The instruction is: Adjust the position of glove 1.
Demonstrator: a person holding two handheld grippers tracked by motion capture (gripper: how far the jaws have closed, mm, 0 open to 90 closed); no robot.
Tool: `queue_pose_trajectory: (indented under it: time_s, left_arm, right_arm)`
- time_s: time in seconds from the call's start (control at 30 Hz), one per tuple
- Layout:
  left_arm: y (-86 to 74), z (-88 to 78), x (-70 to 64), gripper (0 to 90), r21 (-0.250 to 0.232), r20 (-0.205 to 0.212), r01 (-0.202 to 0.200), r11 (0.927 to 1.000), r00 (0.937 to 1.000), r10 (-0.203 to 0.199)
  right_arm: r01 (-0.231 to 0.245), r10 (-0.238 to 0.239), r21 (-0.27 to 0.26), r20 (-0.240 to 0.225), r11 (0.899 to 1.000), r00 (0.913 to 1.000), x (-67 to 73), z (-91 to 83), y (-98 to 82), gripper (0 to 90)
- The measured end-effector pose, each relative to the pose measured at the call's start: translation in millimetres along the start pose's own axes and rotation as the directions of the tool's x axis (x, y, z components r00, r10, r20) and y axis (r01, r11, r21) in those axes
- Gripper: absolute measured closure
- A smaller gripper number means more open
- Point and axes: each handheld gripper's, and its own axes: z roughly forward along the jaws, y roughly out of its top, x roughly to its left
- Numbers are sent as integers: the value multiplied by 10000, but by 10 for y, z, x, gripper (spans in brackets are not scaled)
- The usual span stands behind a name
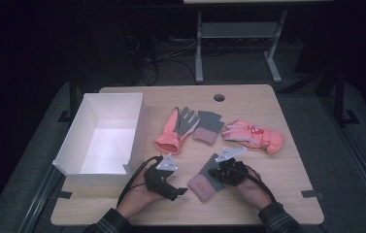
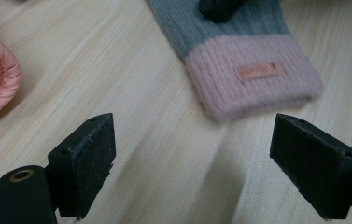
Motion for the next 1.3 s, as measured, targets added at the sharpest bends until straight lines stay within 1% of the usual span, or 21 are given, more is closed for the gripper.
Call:
queue_pose_trajectory:
  time_s: [0.1,0.13,0.17,0.2,0.23,0.27,0.3,0.37,0.53,0.6,0.63,0.67,0.73,0.87,0.97,1.0,1.03,1.07,1.13,1.23,1.3]
  left_arm:
    - [0,-7,0,139,48,12,-46,10000,10000,46]
    - [-3,-8,-1,139,12,-1,-31,10000,10000,31]
    - [-4,-10,1,139,10,-4,-40,10000,10000,40]
    - [-5,-12,2,139,20,-15,-29,10000,10000,29]
    - [-5,-13,3,139,43,-8,-15,10000,10000,15]
    - [-5,-8,-1,139,-45,0,57,10000,10000,-57]
    - [-4,-8,-1,139,-49,1,62,10000,10000,-62]
    - [-2,-15,5,139,70,-6,-61,10000,10000,61]
    - [-4,-4,1,139,29,-5,-1,10000,10000,1]
    - [-5,-10,1,139,58,-10,-55,10000,10000,55]
    - [-6,-5,-9,139,-56,-3,65,10000,10000,-65]
    - [-6,-10,-5,139,2,-8,-8,10000,10000,8]
    - [-6,-5,-11,139,-66,-3,73,10000,10000,-73]
    - [-4,-1,-13,139,29,14,37,10000,10000,-37]
    - [-4,-9,-19,141,-77,-54,26,10000,10000,-26]
    - [-1,-22,-16,141,-23,-61,-51,10000,10000,51]
    - [-1,-19,-27,141,-128,-47,67,9999,10000,-67]
    - [-2,-21,-28,141,-134,-56,27,9999,10000,-28]
    - [-4,-27,-34,141,-96,-94,-9,10000,10000,9]
    - [1,-34,-33,141,15,-95,-57,10000,9999,57]
    - [3,-24,-40,141,-34,-73,49,10000,10000,-49]
  right_arm:
    - [221,-221,-84,9,9997,9998,60,-37,-1,900]
    - [255,-254,-195,35,9995,9997,55,-76,-4,900]
    - [167,-166,-313,22,9994,9999,43,-121,-13,900]
    - [56,-50,-344,159,9994,9999,-14,-195,-59,900]
    - [56,-50,-344,159,9994,9999,-14,-195,-59,900]
    - [-20,25,-333,155,9994,9999,-33,-206,-83,900]
    - [-21,24,-184,174,9998,9998,-64,-215,-133,900]
    - [-21,21,4,127,10000,9999,-64,-199,-170,900]
    - [159,-160,102,40,9998,9999,38,-176,-177,900]
    - [322,-320,160,-85,9994,9995,93,-178,-180,900]
    - [415,-413,165,-137,9990,9991,113,-177,-182,900]
    - [474,-471,178,-212,9987,9987,133,-178,-185,900]
    - [536,-531,200,-274,9984,9982,170,-179,-189,900]
    - [596,-592,107,-304,9982,9978,177,-193,-186,886]
    - [465,-466,-83,-206,9989,9987,144,-244,-187,845]
    - [373,-376,-134,-161,9992,9992,135,-255,-189,822]
    - [319,-321,-179,-114,9993,9994,121,-274,-199,792]
    - [304,-305,-167,-84,9994,9995,115,-292,-209,765]
    - [199,-200,-252,-32,9995,9998,102,-325,-227,678]
    - [-139,145,-346,161,9993,9998,75,-388,-273,496]
    - [-288,294,-311,219,9991,9993,52,-429,-315,439]
